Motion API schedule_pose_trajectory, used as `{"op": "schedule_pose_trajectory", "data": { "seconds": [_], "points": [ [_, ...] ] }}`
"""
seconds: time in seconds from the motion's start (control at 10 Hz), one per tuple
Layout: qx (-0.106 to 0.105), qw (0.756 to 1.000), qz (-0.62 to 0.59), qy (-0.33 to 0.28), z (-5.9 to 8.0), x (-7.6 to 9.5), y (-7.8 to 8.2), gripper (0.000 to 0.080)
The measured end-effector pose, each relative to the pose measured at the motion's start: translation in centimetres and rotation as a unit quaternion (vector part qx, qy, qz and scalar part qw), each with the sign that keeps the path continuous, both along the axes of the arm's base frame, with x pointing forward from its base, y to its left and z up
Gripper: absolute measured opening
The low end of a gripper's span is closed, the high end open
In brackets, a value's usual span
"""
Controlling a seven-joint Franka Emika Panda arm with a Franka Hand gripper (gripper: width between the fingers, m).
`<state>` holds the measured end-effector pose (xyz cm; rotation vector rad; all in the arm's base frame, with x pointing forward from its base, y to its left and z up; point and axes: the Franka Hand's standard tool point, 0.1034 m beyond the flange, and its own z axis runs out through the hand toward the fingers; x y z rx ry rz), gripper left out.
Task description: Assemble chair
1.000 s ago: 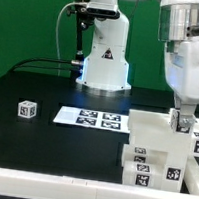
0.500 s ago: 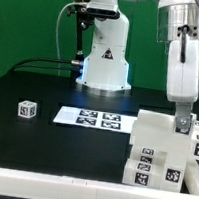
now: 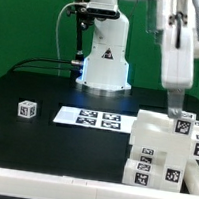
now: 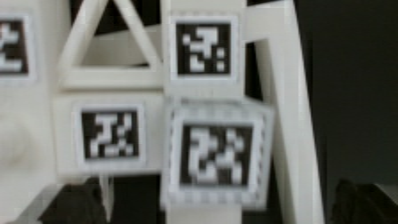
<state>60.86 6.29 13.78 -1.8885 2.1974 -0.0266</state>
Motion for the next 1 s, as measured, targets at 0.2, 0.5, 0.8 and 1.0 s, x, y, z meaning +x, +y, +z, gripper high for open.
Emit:
{"op": "schedule_pose_trajectory", "data": {
  "seconds": [0.2,0.5,0.8,1.0],
  "points": [
    [-0.002,1.000,0.005,-0.001,-0.1,0.1,0.1,0.0649],
    [-0.002,1.000,0.006,-0.001,-0.1,0.1,0.1,0.0649],
    [-0.033,0.989,0.145,-0.015,-0.4,-0.9,-3.8,0.0649],
    [-0.052,0.975,0.211,-0.031,-0.3,-0.7,-5.0,0.0649]
  ]
}}
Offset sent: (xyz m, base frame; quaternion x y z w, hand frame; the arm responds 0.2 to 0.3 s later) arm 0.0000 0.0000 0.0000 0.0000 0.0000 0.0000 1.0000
